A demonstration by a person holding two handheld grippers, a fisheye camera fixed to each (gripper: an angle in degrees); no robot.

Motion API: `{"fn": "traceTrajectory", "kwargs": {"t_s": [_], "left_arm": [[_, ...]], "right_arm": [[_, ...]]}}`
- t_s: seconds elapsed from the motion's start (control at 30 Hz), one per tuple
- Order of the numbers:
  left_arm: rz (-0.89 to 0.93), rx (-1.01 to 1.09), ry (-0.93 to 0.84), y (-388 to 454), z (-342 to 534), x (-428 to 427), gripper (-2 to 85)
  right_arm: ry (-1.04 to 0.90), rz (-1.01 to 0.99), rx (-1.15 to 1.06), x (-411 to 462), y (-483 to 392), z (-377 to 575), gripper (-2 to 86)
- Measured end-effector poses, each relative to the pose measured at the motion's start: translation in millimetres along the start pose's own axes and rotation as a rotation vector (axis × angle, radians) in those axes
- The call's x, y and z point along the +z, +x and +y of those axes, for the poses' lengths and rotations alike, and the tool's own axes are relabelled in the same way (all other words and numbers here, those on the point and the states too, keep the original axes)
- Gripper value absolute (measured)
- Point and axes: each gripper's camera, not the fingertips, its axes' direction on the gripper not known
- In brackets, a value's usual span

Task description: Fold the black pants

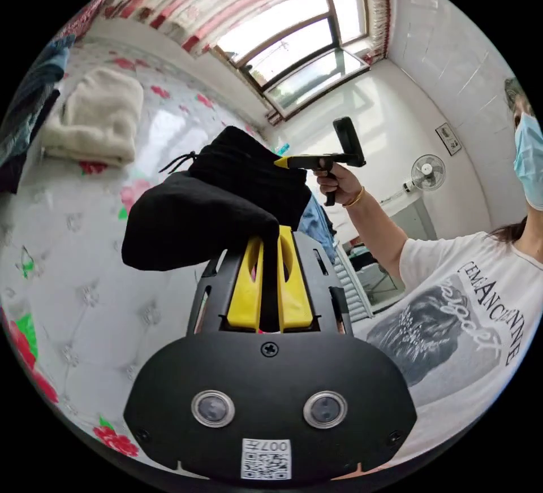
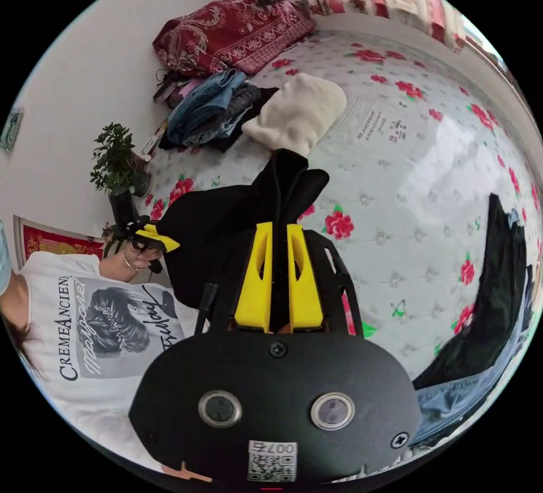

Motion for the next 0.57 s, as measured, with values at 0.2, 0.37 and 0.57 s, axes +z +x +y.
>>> {"fn": "traceTrajectory", "kwargs": {"t_s": [0.2, 0.37, 0.57], "left_arm": [[-0.304, -0.006, 0.176, -68.6, -94.5, 3.3, 4.8], [-0.495, -0.138, -0.013, -128.7, -49.1, 30.1, 3.9], [-0.684, -0.144, -0.472, -117.4, 70.2, 70.1, 5.8]], "right_arm": [[0.260, 0.268, -0.029, -12.1, -17.9, -184.6, 1.9], [0.230, -0.040, 0.089, 120.6, -10.0, -164.3, 0.2], [-0.026, 0.104, 0.117, 258.9, -47.0, 30.7, -0.2]]}}
